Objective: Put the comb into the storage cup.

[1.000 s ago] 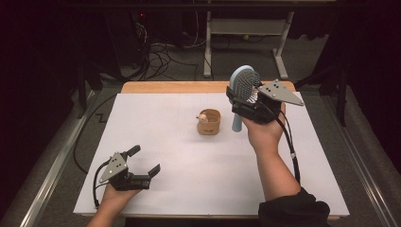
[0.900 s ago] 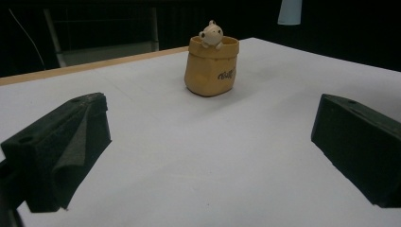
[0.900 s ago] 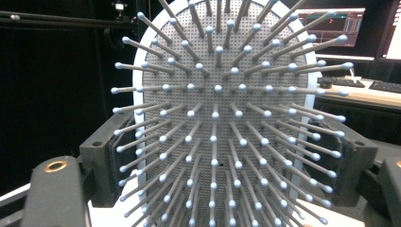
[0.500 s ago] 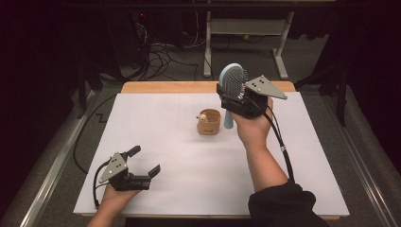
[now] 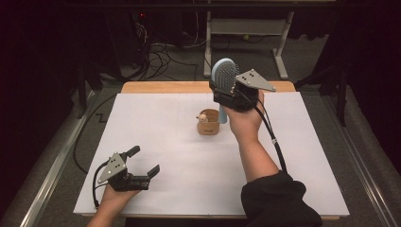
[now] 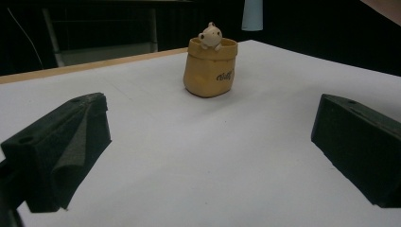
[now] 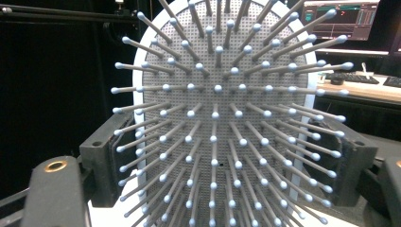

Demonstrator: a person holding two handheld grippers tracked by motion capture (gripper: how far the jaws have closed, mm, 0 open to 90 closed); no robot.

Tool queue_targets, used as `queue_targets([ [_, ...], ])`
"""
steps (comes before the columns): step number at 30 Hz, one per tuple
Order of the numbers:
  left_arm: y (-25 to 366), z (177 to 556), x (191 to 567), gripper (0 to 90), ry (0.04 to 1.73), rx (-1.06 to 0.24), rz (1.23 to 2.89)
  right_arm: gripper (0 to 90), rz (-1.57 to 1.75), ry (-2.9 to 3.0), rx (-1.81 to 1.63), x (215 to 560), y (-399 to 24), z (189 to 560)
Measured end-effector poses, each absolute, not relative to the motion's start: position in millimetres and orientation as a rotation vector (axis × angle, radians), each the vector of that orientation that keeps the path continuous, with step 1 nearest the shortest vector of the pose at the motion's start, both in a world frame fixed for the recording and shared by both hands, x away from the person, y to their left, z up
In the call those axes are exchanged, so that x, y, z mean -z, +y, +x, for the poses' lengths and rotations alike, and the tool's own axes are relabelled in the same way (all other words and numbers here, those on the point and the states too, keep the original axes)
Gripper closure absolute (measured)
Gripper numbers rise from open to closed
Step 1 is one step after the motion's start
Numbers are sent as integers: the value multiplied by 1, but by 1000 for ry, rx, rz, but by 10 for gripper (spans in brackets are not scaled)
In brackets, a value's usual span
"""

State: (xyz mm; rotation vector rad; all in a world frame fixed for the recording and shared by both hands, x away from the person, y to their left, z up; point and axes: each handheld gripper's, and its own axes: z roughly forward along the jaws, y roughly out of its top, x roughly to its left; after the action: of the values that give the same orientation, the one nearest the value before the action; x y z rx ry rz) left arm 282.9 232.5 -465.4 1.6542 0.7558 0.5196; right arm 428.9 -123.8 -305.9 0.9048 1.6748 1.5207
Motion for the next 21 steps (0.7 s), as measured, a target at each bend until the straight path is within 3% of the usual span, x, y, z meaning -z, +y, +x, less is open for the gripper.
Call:
queue_targets([
  [21,234,283,465,2,747,-517,1649,207,901,1681,-1502,309,-96,453],
])
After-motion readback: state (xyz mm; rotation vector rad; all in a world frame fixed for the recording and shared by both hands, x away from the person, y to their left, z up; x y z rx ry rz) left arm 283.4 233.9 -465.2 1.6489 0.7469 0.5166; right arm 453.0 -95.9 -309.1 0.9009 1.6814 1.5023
